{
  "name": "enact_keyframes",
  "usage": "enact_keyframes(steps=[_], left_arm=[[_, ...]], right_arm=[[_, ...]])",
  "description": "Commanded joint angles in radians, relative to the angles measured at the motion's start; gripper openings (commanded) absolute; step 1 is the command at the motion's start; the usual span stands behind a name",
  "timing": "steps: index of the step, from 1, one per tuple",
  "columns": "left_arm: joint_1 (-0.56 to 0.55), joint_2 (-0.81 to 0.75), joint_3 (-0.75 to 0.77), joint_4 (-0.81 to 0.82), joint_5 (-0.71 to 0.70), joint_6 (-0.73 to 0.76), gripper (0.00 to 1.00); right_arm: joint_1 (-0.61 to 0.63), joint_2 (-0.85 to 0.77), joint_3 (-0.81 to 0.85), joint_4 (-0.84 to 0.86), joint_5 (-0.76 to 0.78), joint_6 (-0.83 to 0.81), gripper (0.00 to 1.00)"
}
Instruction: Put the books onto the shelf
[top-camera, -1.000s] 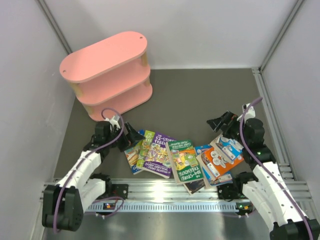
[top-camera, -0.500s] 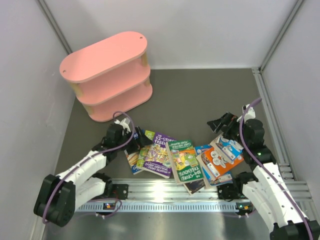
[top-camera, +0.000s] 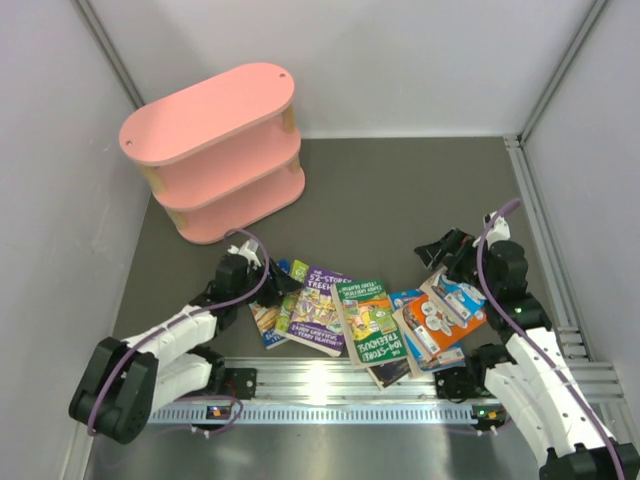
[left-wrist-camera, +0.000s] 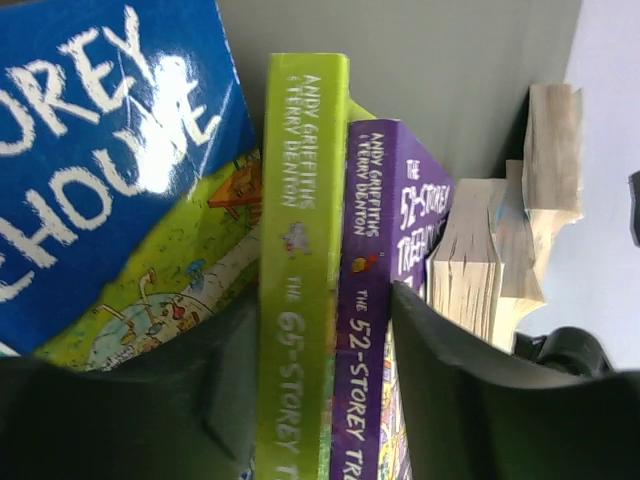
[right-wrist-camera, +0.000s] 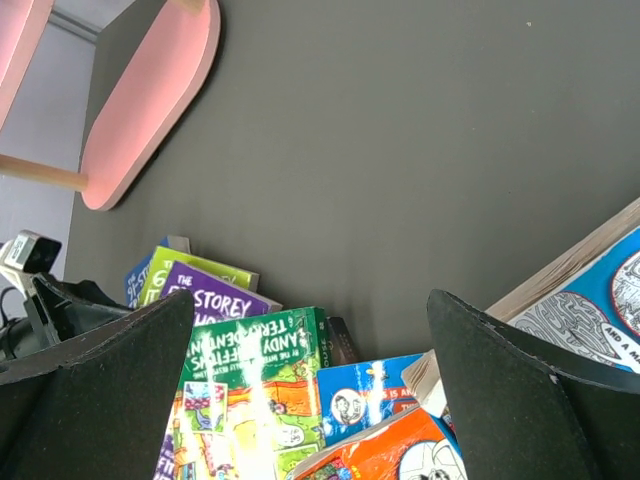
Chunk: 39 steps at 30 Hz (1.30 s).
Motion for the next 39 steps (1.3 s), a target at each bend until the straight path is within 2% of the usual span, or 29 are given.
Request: enact_keyframes(steps=[1,6,10,12,13,16,17,19,35,39], left_arm=[[-0.01,-0.011,-0.051,-0.058,-0.031,-0.02,0.49],[-0.009,-0.056,-0.024,-0.139,-0.087,0.0,0.46],[-0.009,-0.054,-0.024,-0.141,-0.085,0.0,0.2],[-0.009,-0.054,-0.024,-0.141,-0.088,-0.001,0.24],[-0.009,-0.056,-0.024,-0.144,-0.09,-0.004,0.35],[-0.006,-0.071,-0.022,-0.151,-0.099,-0.008,0.42],[-0.004,-0.083,-0.021,-0.153,-0.102,-0.008,0.5],[0.002,-0.093,-0.013,-0.165,-0.108,-0.006,0.54],[0.082,-0.142,0.022,-0.231,-0.099,0.031,0.54],[0.105,-0.156,0.036,-0.256,-0.099,0.045,0.63]], right_arm=[[0.007,-0.013,-0.001,0.001,0.021,-0.037,1.0],[0.007,-0.01,-0.012,-0.004,0.026,-0.041,1.0],[0.007,0.007,-0.017,0.004,0.02,-0.04,1.0],[0.007,0.013,-0.015,0.004,0.015,-0.04,1.0],[0.007,0.018,-0.015,0.004,0.013,-0.041,1.0],[0.005,0.019,-0.015,0.002,0.01,-0.046,1.0],[0.007,0.019,-0.015,0.002,0.009,-0.046,1.0],[0.007,0.018,-0.017,0.001,0.009,-0.049,1.0],[0.007,0.041,-0.023,-0.002,0.001,-0.058,1.0],[0.007,0.053,-0.024,-0.002,0.0,-0.058,1.0]])
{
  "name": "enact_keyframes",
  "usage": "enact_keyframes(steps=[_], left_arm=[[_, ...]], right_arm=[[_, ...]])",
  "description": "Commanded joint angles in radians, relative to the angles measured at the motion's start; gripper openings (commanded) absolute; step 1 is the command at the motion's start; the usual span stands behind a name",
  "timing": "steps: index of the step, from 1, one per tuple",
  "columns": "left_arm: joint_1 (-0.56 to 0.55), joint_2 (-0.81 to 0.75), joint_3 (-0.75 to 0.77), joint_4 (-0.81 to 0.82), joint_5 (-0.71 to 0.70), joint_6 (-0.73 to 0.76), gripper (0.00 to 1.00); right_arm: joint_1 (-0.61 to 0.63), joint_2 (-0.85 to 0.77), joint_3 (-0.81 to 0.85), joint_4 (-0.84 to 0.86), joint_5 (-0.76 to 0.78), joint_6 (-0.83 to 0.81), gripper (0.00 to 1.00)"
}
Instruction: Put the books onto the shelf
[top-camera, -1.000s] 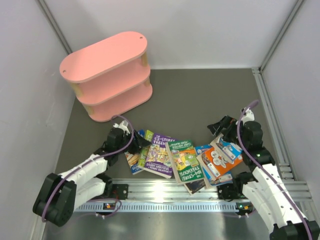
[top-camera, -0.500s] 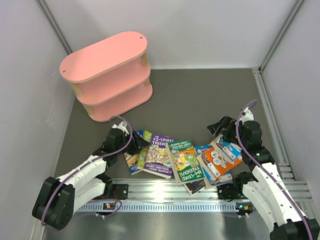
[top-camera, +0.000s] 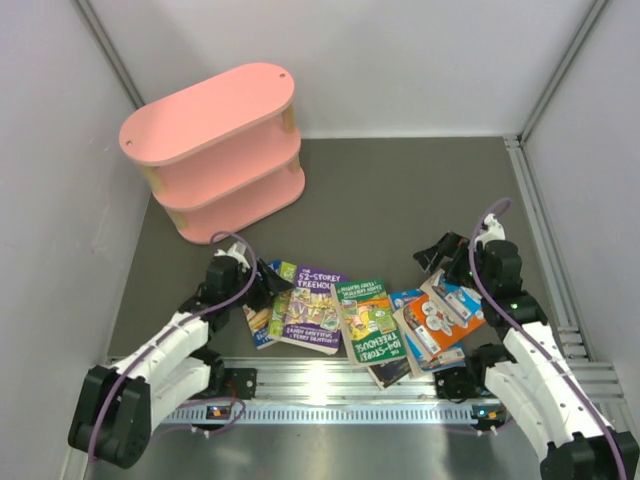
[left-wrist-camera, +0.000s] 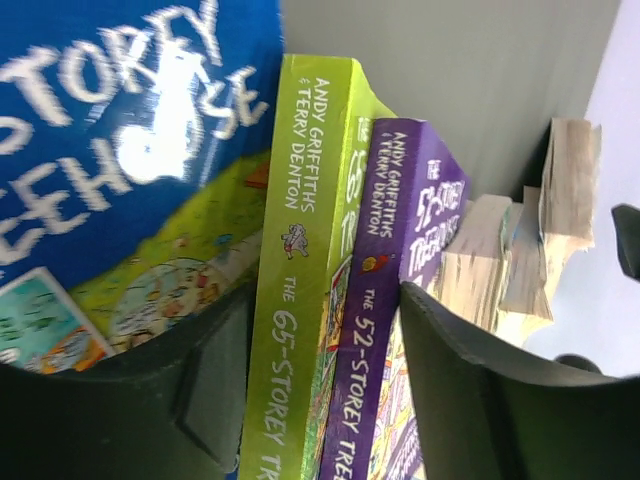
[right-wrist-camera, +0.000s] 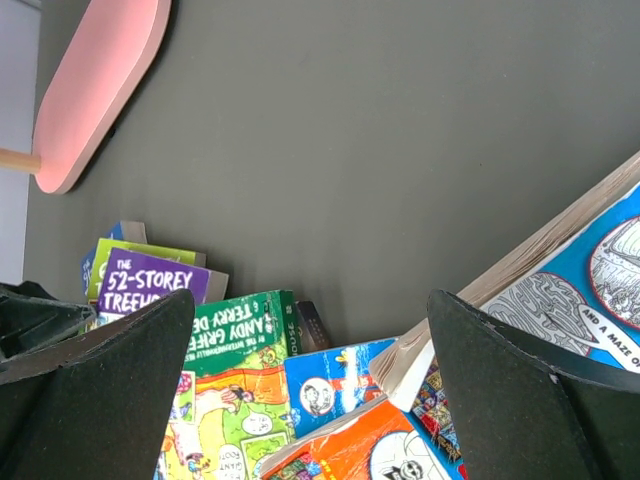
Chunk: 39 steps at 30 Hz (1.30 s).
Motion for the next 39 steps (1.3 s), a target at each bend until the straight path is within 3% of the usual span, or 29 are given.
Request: enact_keyframes(steps=[1,4,11,17,24,28,29,31,35,39], left_arm=[[0.034,-0.017,0.038,-0.068,-0.062,0.043,0.64],[0.048,-0.019,0.039,-0.07,-0.058,0.049,0.7],[0.079,-0.025,0.024,-0.056,-0.055,0.046,0.66],[0.083,0.022,-0.004,-0.009,-0.007,0.055,0.52],[0.082,0.143,-0.057,0.091,0.06,0.074,0.44],[0.08,0.17,-0.074,0.174,0.111,0.063,0.17],[0.08,0.174,-0.07,0.174,0.123,0.063,0.0],[0.08,0.171,-0.036,0.169,0.146,0.063,0.0],[0.08,0.073,0.083,0.004,0.114,0.092,0.0],[0.082,-0.043,0.307,-0.169,0.016,0.134,0.0]], right_arm=[[0.007,0.011,-0.004,0.016,-0.015,-0.019,1.0],[0.005,0.025,-0.006,0.019,-0.019,-0.017,1.0],[0.007,0.045,-0.009,0.031,-0.023,-0.019,1.0],[0.007,0.059,-0.017,0.042,-0.023,-0.019,1.0],[0.007,0.073,-0.035,0.057,-0.023,-0.016,1.0],[0.007,0.074,-0.041,0.065,-0.026,-0.013,1.0],[0.007,0.073,-0.038,0.065,-0.026,-0.011,1.0],[0.007,0.071,-0.038,0.065,-0.033,-0.007,1.0],[0.007,0.033,-0.017,0.06,-0.036,0.016,1.0],[0.008,-0.01,0.003,0.072,-0.042,0.047,1.0]])
